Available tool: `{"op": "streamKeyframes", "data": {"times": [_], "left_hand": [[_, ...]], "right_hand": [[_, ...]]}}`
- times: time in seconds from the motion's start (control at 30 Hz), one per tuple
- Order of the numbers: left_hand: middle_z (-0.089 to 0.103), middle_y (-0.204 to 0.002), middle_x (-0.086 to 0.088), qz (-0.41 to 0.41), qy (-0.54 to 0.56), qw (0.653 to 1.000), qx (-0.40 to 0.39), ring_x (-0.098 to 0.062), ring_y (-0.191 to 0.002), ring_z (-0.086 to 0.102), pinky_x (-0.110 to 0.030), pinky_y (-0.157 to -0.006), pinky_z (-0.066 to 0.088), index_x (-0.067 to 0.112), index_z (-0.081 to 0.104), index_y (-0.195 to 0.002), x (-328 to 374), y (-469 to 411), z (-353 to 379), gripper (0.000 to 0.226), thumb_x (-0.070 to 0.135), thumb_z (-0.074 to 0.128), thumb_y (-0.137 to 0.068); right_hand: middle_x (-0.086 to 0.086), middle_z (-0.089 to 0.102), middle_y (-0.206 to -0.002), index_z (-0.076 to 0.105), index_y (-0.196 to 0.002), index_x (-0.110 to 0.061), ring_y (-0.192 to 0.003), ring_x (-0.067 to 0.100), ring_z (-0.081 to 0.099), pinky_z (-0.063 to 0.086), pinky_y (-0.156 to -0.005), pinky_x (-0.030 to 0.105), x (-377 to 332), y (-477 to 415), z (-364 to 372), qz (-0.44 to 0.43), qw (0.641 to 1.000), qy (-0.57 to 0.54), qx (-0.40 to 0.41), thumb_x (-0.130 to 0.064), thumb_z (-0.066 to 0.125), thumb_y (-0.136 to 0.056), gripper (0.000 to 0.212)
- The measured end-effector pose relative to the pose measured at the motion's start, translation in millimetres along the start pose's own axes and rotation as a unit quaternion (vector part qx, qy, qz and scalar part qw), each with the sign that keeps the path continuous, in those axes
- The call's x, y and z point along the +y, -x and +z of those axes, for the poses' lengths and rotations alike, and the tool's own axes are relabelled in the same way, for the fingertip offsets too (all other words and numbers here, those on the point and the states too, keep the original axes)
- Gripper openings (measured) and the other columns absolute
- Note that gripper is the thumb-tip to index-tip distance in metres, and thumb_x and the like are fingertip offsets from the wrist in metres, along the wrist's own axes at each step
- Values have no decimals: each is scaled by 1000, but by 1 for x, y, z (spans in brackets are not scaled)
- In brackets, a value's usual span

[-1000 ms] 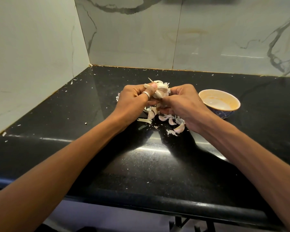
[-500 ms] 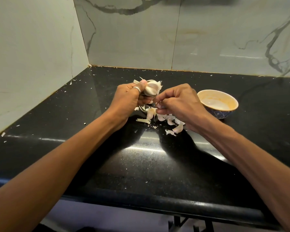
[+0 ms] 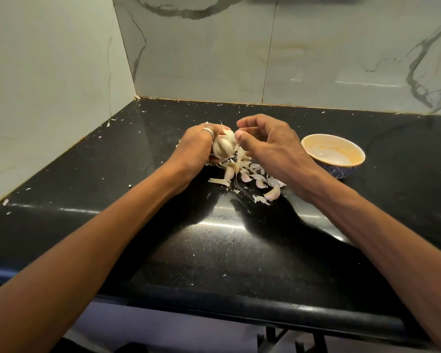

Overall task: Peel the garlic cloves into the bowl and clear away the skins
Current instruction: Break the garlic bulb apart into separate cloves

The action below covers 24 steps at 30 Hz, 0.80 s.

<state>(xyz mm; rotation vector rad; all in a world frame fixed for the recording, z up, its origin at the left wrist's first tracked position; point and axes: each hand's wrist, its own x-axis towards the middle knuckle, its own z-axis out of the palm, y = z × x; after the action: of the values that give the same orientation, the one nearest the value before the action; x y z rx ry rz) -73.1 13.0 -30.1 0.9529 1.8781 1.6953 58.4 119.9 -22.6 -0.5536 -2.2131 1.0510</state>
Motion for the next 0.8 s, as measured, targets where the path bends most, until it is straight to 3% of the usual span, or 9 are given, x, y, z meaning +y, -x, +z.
{"op": "streamKeyframes", "data": {"times": [0.07, 0.2, 0.33, 0.47, 0.6, 0.7, 0.8], "left_hand": [[75, -99, -12, 21, -24, 999, -15, -28, -94, 72, -45, -87, 59, 13, 73, -105, -1, 1, 1, 30, 15, 43, -99], [76, -100, -7, 43, -75, 996, -25, -27, -96, 72, -54, -92, 55, 17, 73, -108, -3, 2, 1, 33, 28, 47, -92], [75, -102, -3, 49, -101, 993, -21, -22, -102, 69, -52, -98, 52, 20, 72, -109, -7, 1, 3, 41, 37, 45, -84], [73, -106, -2, 54, -82, 995, 29, -22, -104, 68, -51, -97, 53, 28, 69, -104, -6, -3, 1, 34, 41, 44, -84], [70, -112, 0, 62, -85, 993, 46, -21, -108, 67, -50, -95, 56, 34, 64, -105, -8, -6, -1, 28, 48, 46, -88], [70, -112, 7, 118, -175, 977, 32, -14, -106, 67, -37, -97, 54, 28, 66, -120, -15, -6, -3, 27, 39, 54, -100], [69, -108, 3, 180, -278, 943, 25, -9, -93, 65, -9, -82, 46, 24, 70, -123, -18, -6, -3, 26, 30, 62, -99]], "right_hand": [[-10, 75, -98, 72, -117, -26, -94, 6, 71, 60, -89, 38, 1, 0, 5, -18, 1000, -4, -4, -34, 70, -96, 22], [-10, 78, -85, 80, -95, -24, -84, 5, 73, 60, -82, 33, 3, 1, 6, -35, 999, 29, 20, -33, 75, -92, 11], [-7, 76, -80, 80, -88, -22, -81, 9, 74, 60, -79, 34, 5, -3, 5, -29, 998, 56, 30, -28, 76, -92, 9], [-5, 74, -75, 78, -85, -22, -73, 10, 69, 49, -64, 16, 7, -4, 5, -32, 994, 97, 26, -26, 74, -93, 9], [-4, 74, -76, 79, -88, -19, -74, 14, 69, 48, -63, 21, 9, -3, 7, -41, 992, 123, 7, -22, 76, -91, 6], [-4, 74, -79, 78, -89, -17, -77, 14, 70, 56, -73, 32, 12, -2, 9, -58, 987, 147, -6, -19, 76, -89, 3], [-1, 73, -90, 71, -98, -15, -86, 16, 69, 56, -82, 40, 15, -2, 11, -63, 988, 140, -9, -24, 73, -88, 14]]}}
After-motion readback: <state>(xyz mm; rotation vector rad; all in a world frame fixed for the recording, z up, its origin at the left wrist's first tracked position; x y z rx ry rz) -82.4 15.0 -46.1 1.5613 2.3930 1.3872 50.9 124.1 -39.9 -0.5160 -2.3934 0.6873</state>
